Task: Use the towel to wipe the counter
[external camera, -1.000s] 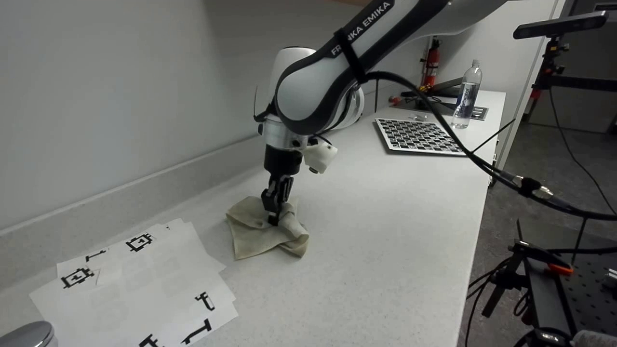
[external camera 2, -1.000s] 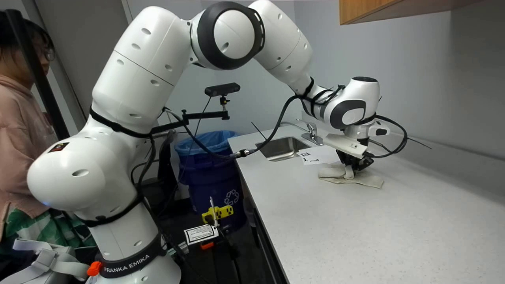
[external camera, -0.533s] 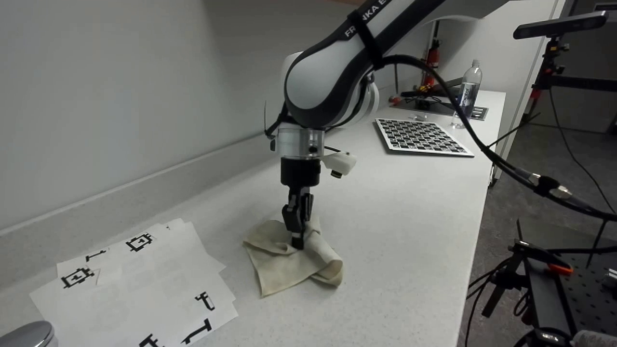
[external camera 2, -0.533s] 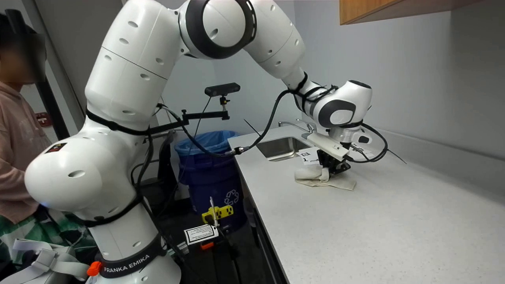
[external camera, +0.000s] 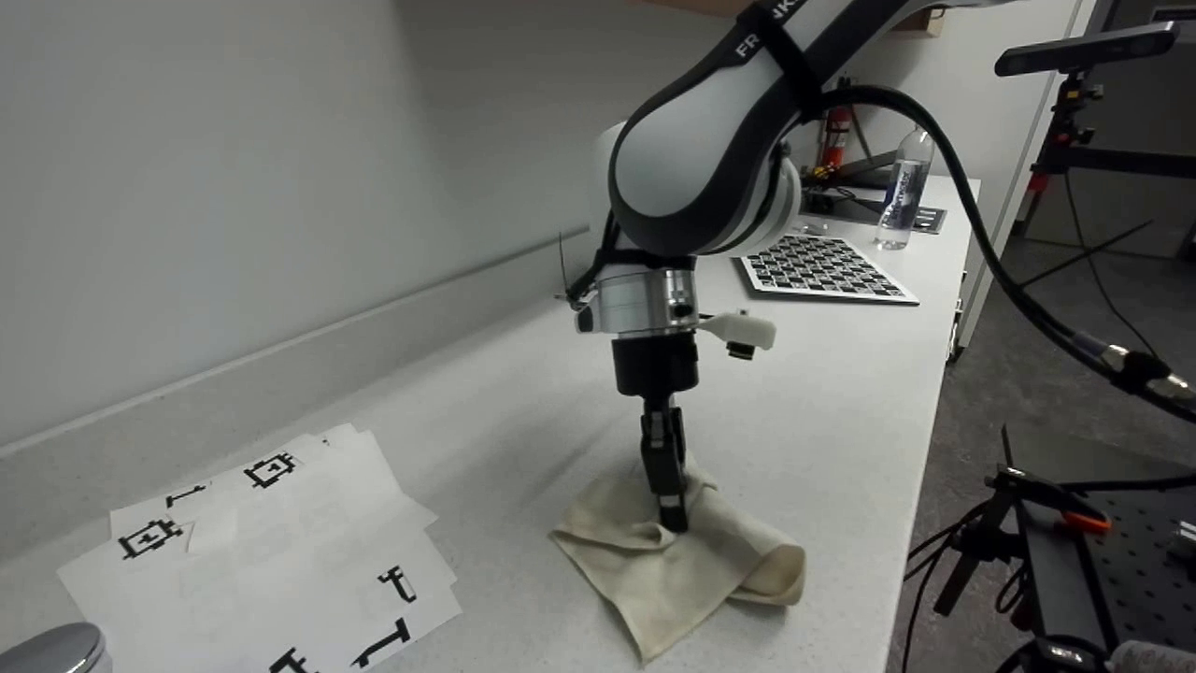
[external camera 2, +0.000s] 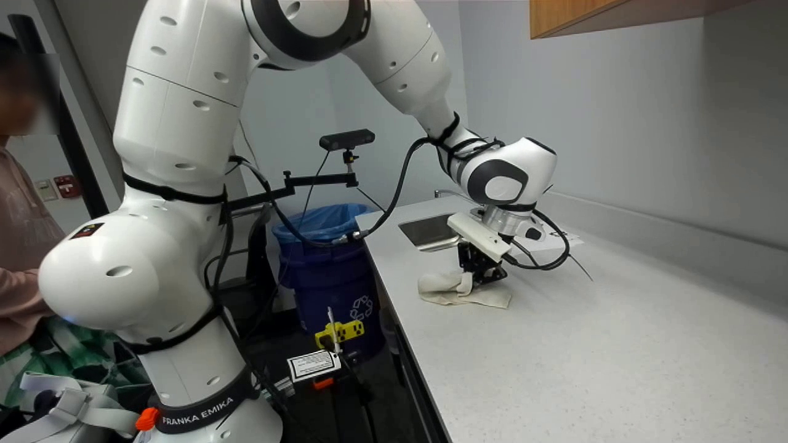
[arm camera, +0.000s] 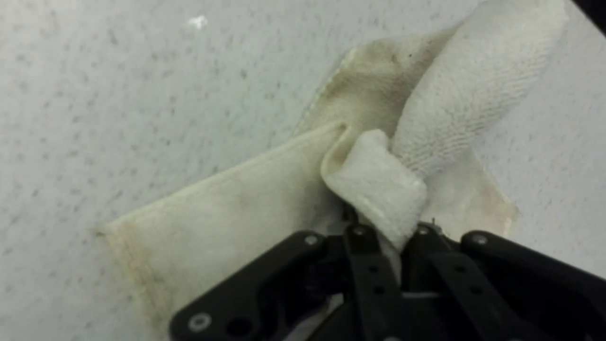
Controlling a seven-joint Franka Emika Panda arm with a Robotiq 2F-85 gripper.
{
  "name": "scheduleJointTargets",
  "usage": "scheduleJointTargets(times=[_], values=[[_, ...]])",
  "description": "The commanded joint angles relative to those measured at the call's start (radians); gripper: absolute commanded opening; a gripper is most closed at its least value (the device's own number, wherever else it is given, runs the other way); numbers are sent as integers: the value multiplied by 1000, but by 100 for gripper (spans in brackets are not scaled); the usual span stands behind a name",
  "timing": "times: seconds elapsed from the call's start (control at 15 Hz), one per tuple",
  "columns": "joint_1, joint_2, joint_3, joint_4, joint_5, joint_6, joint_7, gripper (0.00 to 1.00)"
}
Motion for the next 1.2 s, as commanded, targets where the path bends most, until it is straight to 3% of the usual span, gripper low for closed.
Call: scheduleJointTargets(times=[0.0, 0.4, 1.13], values=[[4, -21, -5, -127, 10, -26, -62, 3], [35, -8, -31, -72, -37, 7, -44, 3], [49, 110, -81, 227, -147, 135, 26, 3]])
